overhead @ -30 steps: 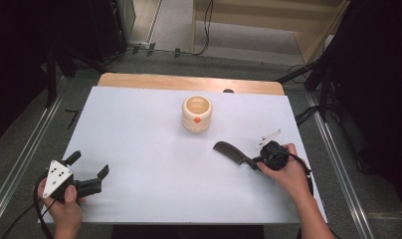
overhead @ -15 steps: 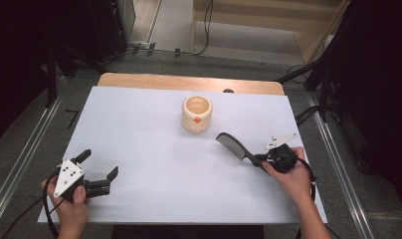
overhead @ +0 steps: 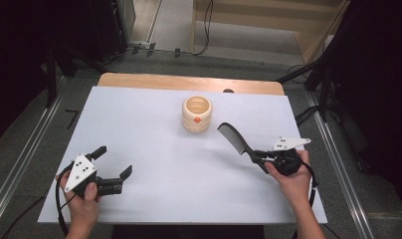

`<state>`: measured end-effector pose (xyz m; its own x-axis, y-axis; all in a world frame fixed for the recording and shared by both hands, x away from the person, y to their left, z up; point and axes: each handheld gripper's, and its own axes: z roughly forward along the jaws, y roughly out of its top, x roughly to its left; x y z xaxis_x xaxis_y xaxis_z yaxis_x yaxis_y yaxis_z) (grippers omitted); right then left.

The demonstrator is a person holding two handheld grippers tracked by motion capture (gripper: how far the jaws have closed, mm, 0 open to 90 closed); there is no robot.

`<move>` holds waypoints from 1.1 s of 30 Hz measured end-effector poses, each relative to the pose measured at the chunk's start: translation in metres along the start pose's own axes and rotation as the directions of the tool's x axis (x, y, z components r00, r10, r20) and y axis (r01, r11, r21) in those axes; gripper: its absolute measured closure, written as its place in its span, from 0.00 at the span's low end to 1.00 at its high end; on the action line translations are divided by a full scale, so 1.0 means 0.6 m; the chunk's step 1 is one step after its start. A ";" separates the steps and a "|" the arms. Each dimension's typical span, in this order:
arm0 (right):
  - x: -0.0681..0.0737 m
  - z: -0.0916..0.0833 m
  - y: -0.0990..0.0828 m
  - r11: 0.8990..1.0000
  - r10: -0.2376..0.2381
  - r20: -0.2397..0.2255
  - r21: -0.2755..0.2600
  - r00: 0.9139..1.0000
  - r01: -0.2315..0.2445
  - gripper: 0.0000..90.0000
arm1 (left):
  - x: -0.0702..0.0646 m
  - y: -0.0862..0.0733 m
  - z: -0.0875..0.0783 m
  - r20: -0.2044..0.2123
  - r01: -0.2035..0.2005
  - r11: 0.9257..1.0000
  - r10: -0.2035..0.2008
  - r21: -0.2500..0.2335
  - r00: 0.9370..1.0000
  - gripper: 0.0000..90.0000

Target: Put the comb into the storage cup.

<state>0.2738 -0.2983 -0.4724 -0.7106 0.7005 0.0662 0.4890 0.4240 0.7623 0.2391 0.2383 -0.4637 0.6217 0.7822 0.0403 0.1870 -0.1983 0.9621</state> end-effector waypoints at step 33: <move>0.057 0.006 -0.002 0.961 0.025 0.000 -0.276 1.000 -0.024 0.78 | -0.081 0.067 0.088 0.173 0.039 0.998 -0.029 -0.050 0.984 0.00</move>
<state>0.2510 -0.2727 -0.4733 -0.6984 0.7106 0.0850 0.3471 0.2325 0.9086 0.2562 0.1611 -0.4410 0.7383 0.6736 -0.0352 0.1724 -0.1379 0.9753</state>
